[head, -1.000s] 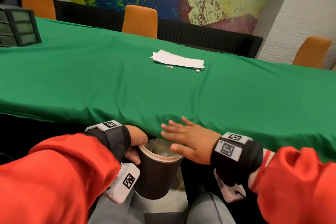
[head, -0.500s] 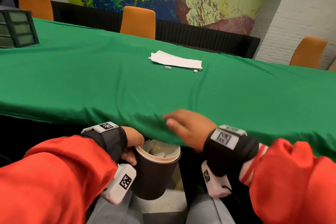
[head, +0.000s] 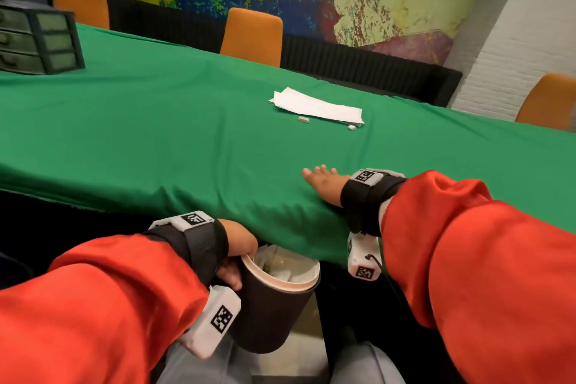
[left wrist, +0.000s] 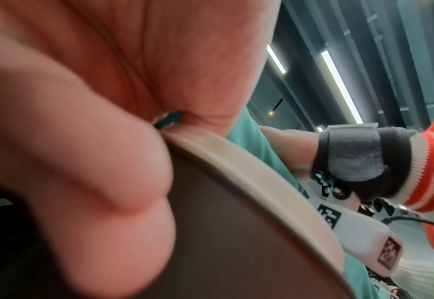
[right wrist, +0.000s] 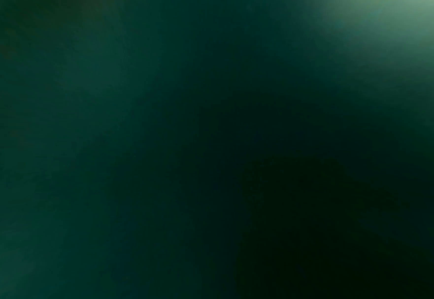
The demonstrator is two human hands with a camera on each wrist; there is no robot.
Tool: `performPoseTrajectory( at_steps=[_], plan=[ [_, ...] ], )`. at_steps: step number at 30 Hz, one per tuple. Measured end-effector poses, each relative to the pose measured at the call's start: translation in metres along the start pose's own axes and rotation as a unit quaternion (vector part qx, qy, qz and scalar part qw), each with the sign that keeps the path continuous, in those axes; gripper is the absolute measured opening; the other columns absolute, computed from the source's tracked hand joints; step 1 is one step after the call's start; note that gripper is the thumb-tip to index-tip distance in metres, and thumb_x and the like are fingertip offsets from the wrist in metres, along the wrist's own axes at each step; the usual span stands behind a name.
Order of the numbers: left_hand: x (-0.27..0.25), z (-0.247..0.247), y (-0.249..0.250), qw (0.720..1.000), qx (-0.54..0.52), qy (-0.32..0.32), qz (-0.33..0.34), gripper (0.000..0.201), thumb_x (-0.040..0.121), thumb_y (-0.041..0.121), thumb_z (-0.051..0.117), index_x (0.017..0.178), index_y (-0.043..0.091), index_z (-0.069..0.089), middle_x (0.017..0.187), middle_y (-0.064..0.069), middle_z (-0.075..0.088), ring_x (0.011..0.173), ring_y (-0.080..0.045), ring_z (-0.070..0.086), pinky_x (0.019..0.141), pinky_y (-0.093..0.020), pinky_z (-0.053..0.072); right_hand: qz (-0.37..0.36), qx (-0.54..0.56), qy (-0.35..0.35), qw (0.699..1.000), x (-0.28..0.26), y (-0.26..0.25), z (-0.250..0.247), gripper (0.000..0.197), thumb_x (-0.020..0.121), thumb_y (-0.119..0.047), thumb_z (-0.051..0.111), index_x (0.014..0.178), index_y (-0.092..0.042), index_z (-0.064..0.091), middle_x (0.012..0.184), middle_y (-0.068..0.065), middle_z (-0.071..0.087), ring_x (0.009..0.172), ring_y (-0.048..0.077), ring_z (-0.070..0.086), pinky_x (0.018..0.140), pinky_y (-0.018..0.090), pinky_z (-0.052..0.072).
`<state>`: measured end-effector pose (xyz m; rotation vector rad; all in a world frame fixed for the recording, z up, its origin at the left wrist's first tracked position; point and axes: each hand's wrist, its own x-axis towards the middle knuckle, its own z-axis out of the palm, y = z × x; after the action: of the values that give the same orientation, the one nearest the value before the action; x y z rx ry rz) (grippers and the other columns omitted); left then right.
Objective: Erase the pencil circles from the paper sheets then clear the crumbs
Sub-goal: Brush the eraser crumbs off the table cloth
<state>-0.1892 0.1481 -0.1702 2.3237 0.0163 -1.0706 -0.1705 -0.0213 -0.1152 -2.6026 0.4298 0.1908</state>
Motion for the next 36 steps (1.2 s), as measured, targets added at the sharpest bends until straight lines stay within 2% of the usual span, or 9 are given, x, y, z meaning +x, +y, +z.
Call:
performPoseTrajectory(
  at_steps=[5, 7, 9, 12, 19, 22, 25, 31, 36],
  plan=[
    [0.001, -0.003, -0.004, 1.000, -0.028, 0.006, 0.005, 0.040, 0.094, 0.002, 0.034, 0.058, -0.004, 0.049, 0.033, -0.008, 0.051, 0.024, -0.013, 0.048, 0.037, -0.018, 0.047, -0.121, -0.039, -0.148, 0.981, -0.043, -0.008, -0.003, 0.053, 0.101, -0.043, 0.017, 0.146, -0.019, 0.030, 0.154, -0.001, 0.023, 0.141, 0.012, 0.021, 0.112, 0.023, 0.008],
    [0.004, -0.004, -0.006, 1.000, -0.020, -0.006, 0.006, 0.039, 0.093, 0.000, 0.036, 0.058, -0.003, 0.051, 0.034, -0.006, 0.053, 0.026, -0.010, 0.050, 0.051, -0.017, 0.054, -0.171, -0.015, -0.122, 0.978, -0.049, -0.009, -0.009, 0.051, 0.098, -0.046, 0.026, 0.125, -0.019, 0.060, 0.133, -0.002, 0.054, 0.120, 0.009, 0.050, 0.107, 0.025, 0.032],
    [0.002, -0.004, -0.007, 1.000, -0.018, 0.005, 0.003, 0.041, 0.093, 0.002, 0.034, 0.056, -0.004, 0.051, 0.036, -0.010, 0.054, 0.026, -0.012, 0.049, 0.041, -0.016, 0.049, -0.196, 0.043, -0.043, 0.979, -0.041, -0.016, -0.016, 0.043, 0.100, -0.035, 0.034, 0.108, -0.012, 0.069, 0.115, 0.004, 0.067, 0.098, 0.012, 0.061, 0.087, 0.023, 0.045],
    [0.004, -0.003, -0.006, 1.000, -0.012, 0.006, 0.000, 0.041, 0.093, 0.004, 0.035, 0.058, -0.004, 0.052, 0.049, -0.021, 0.061, 0.028, -0.013, 0.051, 0.040, -0.018, 0.046, -0.167, -0.025, 0.018, 0.985, -0.018, -0.029, -0.016, 0.041, 0.101, -0.032, 0.033, 0.125, -0.008, 0.057, 0.132, 0.009, 0.055, 0.121, 0.022, 0.051, 0.095, 0.025, 0.037],
    [0.008, -0.004, -0.009, 0.998, -0.041, 0.037, 0.000, 0.041, 0.092, 0.006, 0.034, 0.057, -0.006, 0.052, 0.039, -0.014, 0.053, 0.028, -0.020, 0.051, 0.039, -0.022, 0.045, -0.135, -0.159, -0.106, 0.972, -0.010, -0.037, 0.016, 0.051, 0.104, -0.026, 0.019, 0.150, -0.007, 0.005, 0.158, 0.009, -0.005, 0.145, 0.022, -0.003, 0.114, 0.034, 0.001],
    [0.007, -0.007, -0.010, 0.998, -0.045, 0.037, 0.001, 0.039, 0.092, 0.007, 0.035, 0.060, -0.007, 0.053, 0.039, -0.013, 0.054, 0.028, -0.019, 0.051, 0.034, -0.019, 0.043, -0.208, -0.109, -0.180, 0.955, -0.028, -0.020, 0.014, 0.052, 0.101, -0.039, 0.023, 0.148, -0.017, 0.024, 0.156, -0.004, 0.014, 0.144, 0.012, 0.012, 0.117, 0.032, 0.006],
    [0.006, -0.006, -0.009, 0.999, -0.039, 0.031, 0.000, 0.039, 0.091, 0.006, 0.034, 0.059, -0.007, 0.053, 0.039, -0.013, 0.054, 0.028, -0.019, 0.051, 0.035, -0.019, 0.044, -0.214, 0.052, -0.090, 0.971, -0.037, -0.013, -0.007, 0.043, 0.100, -0.040, 0.029, 0.127, -0.024, 0.059, 0.136, -0.002, 0.052, 0.126, 0.011, 0.046, 0.109, 0.021, 0.026],
    [-0.001, -0.001, -0.006, 0.999, -0.037, 0.020, -0.002, 0.038, 0.093, 0.006, 0.032, 0.061, -0.007, 0.049, 0.035, -0.011, 0.051, 0.025, -0.019, 0.049, 0.032, -0.020, 0.042, -0.117, -0.193, -0.064, 0.972, -0.019, -0.006, 0.000, 0.048, 0.105, -0.026, 0.016, 0.150, -0.011, 0.008, 0.158, 0.009, 0.002, 0.145, 0.024, 0.004, 0.114, 0.033, 0.006],
    [-0.006, -0.008, -0.006, 0.999, -0.035, 0.032, 0.010, 0.036, 0.097, 0.008, 0.039, 0.065, -0.003, 0.051, 0.035, -0.009, 0.054, 0.028, -0.017, 0.053, 0.035, -0.020, 0.044, -0.257, -0.089, -0.161, 0.949, -0.039, 0.003, 0.018, 0.049, 0.103, -0.033, 0.016, 0.149, -0.017, 0.017, 0.157, -0.006, 0.010, 0.144, 0.006, 0.005, 0.118, 0.028, -0.002]
  ],
)
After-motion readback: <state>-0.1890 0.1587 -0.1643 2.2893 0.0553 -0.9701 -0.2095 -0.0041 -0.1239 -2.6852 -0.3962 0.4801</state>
